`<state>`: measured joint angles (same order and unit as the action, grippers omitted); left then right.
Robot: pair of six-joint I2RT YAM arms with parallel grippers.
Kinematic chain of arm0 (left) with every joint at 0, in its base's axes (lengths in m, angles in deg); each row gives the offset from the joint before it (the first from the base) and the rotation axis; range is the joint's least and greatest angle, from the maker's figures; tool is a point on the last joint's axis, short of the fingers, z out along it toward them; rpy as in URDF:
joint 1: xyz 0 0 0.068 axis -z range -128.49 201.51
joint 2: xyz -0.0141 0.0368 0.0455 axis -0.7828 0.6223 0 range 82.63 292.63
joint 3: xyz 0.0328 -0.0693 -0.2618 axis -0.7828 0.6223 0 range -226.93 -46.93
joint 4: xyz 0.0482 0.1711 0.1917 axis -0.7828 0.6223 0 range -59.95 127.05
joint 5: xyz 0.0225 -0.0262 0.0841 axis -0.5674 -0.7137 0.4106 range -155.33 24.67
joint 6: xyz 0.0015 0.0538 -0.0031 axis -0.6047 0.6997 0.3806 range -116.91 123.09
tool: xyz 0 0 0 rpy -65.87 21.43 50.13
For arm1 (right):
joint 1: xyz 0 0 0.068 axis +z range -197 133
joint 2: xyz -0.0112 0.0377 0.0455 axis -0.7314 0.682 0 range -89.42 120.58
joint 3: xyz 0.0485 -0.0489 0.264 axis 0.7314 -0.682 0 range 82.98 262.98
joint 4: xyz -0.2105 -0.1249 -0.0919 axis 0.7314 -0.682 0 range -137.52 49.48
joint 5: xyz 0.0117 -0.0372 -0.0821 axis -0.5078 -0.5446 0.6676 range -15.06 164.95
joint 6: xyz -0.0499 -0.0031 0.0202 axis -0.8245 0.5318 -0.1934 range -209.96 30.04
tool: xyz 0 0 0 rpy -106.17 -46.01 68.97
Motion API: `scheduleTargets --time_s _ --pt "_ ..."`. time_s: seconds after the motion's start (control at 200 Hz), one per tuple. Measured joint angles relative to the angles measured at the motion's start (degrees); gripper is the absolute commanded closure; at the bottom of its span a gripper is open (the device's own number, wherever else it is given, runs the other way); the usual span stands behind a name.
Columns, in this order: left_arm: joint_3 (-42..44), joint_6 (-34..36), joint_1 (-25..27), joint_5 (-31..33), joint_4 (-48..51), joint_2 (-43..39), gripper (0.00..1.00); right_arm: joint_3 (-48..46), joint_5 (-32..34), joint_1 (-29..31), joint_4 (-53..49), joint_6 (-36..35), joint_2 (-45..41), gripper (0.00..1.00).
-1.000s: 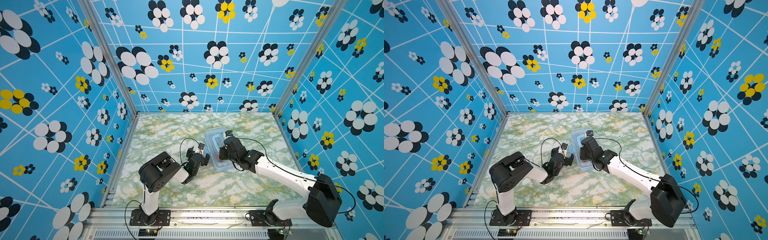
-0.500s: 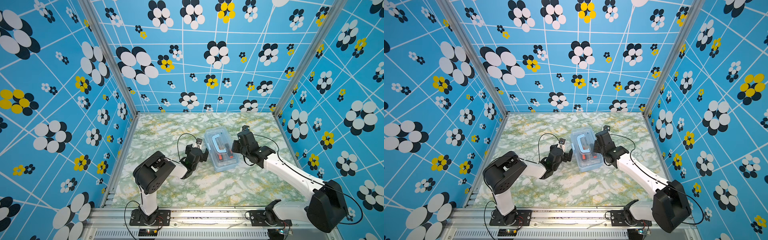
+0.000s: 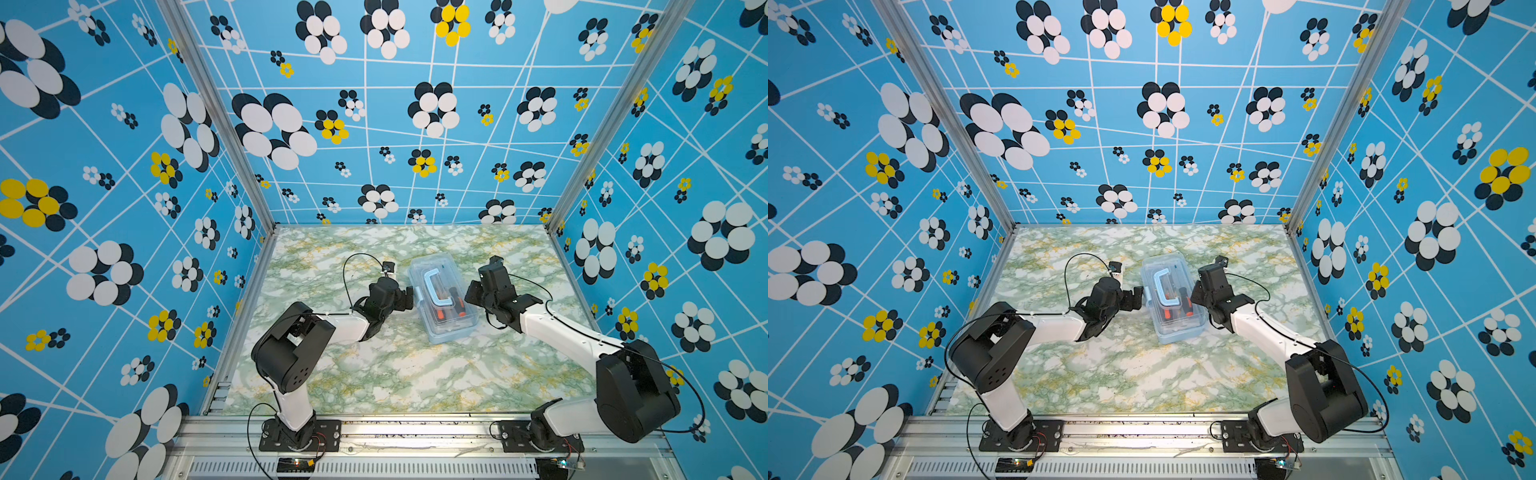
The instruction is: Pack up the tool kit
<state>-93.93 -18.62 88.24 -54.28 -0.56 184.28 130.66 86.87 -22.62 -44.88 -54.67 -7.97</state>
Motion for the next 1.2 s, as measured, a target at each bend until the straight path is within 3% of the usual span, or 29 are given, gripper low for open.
scheduleTargets --time_s 0.355,0.51,0.93,1.06,1.199 --pt "1.9 -4.55 -0.76 -0.57 0.66 -2.89 0.08 -4.44 -3.78 2.29 4.31 6.14 -3.67 0.98" --pt "2.86 -6.45 -1.33 -0.13 0.22 -3.48 0.14 -6.14 -5.95 3.76 4.63 8.09 -3.65 0.98" --pt "6.25 -15.02 -1.4 -5.66 -1.86 -8.26 0.18 -6.12 -7.61 5.95 -1.27 7.58 -4.81 0.99" --pt "6.47 -16.11 -0.63 -8.22 -2.4 -8.28 0.24 -5.79 -7.82 5.99 -2.36 7.06 -4.9 0.99" --pt "6.49 -17.66 -0.72 -10.47 -3.74 -7.37 0.43 -5.68 -8.0 5.99 -2.56 6.71 -4.9 1.0"
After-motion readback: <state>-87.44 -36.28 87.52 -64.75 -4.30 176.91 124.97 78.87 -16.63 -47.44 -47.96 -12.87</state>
